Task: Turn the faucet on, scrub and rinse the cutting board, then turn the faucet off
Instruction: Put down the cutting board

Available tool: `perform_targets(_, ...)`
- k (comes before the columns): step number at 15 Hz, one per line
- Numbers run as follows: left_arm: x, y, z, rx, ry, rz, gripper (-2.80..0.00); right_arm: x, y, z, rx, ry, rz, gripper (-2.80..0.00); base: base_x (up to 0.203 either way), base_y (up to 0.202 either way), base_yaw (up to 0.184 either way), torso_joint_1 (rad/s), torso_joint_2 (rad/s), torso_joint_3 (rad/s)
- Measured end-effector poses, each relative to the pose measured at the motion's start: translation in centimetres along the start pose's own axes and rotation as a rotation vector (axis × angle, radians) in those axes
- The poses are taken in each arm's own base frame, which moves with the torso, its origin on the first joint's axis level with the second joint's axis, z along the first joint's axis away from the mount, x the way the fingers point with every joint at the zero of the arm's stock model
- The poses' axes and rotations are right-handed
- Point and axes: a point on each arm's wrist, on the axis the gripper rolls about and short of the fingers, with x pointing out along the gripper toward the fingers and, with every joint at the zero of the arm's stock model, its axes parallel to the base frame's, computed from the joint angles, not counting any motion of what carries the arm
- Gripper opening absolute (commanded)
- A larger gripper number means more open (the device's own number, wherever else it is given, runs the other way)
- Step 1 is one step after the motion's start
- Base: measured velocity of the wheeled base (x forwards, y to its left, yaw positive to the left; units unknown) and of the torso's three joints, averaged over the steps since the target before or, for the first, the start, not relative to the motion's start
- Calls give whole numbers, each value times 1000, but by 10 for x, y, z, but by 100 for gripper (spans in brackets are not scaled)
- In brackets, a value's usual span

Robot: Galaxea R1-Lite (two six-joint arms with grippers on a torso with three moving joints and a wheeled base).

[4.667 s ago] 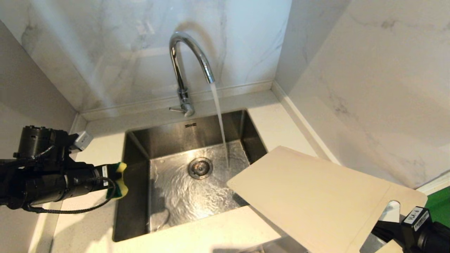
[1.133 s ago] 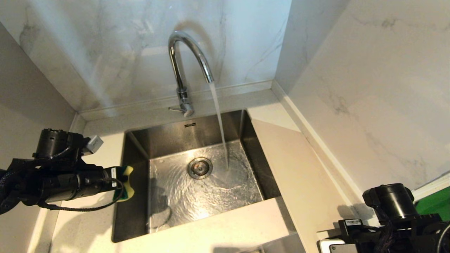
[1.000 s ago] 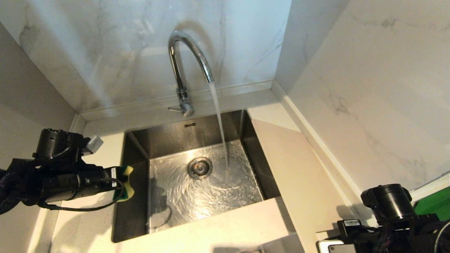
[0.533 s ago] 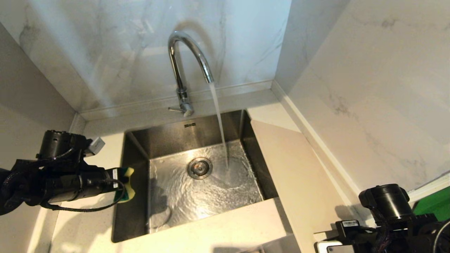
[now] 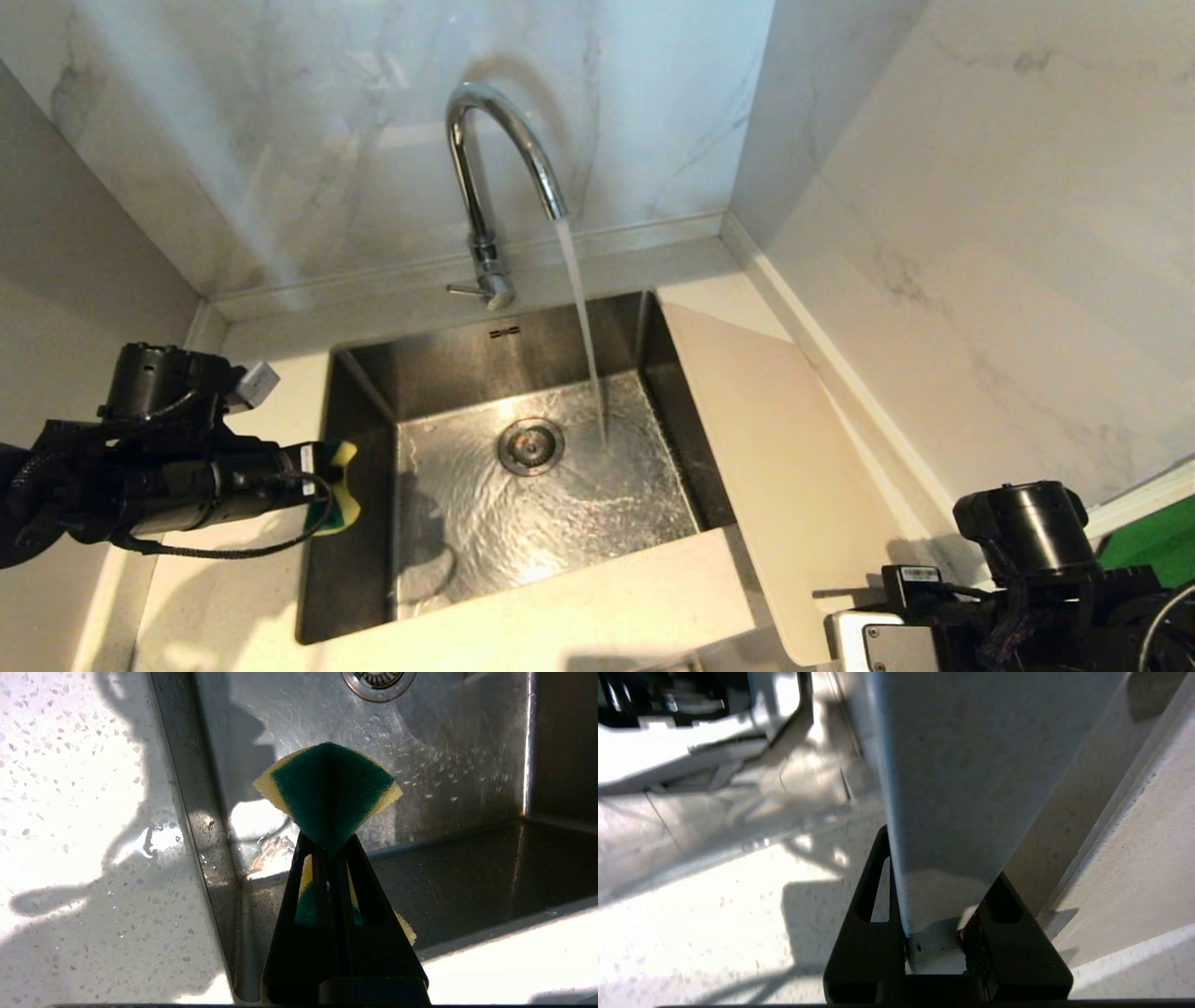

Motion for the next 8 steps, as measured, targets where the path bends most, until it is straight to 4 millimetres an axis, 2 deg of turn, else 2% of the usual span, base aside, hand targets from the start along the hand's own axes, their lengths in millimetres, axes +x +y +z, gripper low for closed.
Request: perform_targets(8,3,2,3,-9,0,-2,-280,8,0,-1,85,-119,-44,-280,0,0,0,0,0,0)
